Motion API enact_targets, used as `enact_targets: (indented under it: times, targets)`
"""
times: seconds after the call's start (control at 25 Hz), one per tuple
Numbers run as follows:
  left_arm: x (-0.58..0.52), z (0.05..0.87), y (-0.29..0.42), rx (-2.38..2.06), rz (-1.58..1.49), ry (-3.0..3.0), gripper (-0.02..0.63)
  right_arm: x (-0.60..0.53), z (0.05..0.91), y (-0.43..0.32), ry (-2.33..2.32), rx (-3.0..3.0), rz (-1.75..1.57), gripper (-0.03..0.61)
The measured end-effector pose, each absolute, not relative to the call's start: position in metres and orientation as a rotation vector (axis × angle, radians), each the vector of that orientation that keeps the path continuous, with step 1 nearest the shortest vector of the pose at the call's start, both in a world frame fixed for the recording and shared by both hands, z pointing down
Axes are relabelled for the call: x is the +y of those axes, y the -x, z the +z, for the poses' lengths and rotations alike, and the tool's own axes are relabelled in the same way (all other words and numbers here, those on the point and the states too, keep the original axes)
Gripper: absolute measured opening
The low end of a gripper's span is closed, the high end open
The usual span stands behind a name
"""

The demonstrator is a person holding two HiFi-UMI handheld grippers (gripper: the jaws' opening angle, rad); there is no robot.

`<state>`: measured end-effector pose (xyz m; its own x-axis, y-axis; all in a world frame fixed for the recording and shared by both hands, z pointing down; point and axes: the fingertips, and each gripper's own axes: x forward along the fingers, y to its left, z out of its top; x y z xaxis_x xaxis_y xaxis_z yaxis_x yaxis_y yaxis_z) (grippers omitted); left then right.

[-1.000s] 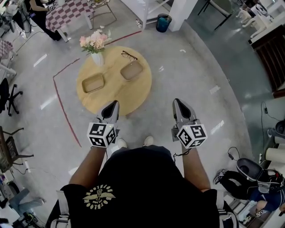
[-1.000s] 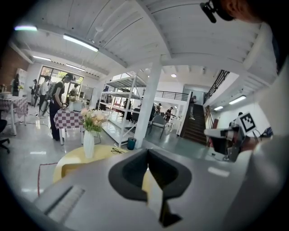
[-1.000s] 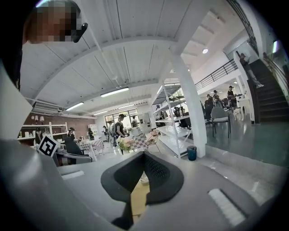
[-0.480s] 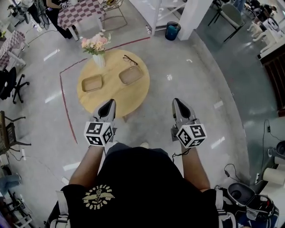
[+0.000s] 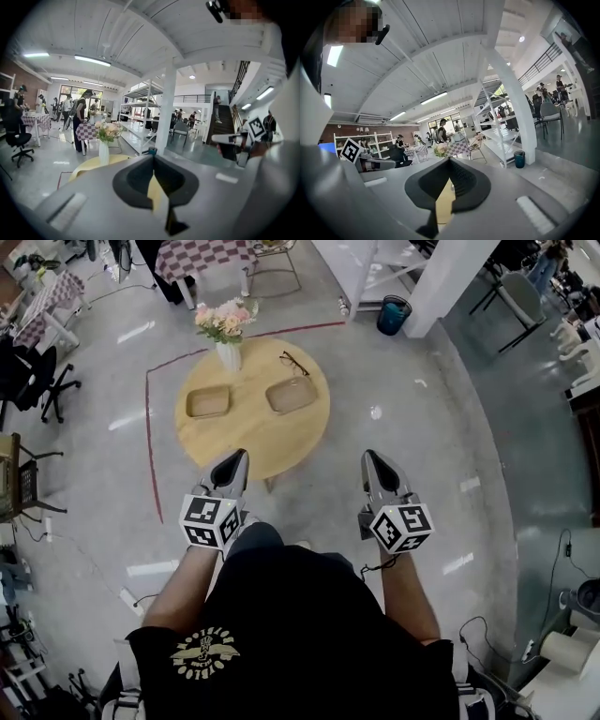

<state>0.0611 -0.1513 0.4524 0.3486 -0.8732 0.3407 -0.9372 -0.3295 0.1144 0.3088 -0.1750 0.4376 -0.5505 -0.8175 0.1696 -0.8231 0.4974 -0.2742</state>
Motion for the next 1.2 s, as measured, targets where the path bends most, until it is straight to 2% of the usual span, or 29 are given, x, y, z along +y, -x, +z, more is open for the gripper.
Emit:
enact_targets:
  times: [0.36, 0.96, 1.2]
  targets:
    - [-0.171, 0.455, -0.025, -1.664, 0.293, -2.263, 0.002, -0.213, 0.441, -0.275, -1.401, -2.706, 0.505, 0.000]
    - [-0.269, 0.444, 0.042, -1.568, 0.210, -2.323, 0.003, -0.301, 0.429, -0.180, -1.394, -2.671, 0.428, 0.000]
    - [-0.286, 0.449, 0.066, -1.542, 0.182, -2.324, 0.003, -0.326, 0.418, -0.168, -1.458, -2.669, 0.410, 0.000]
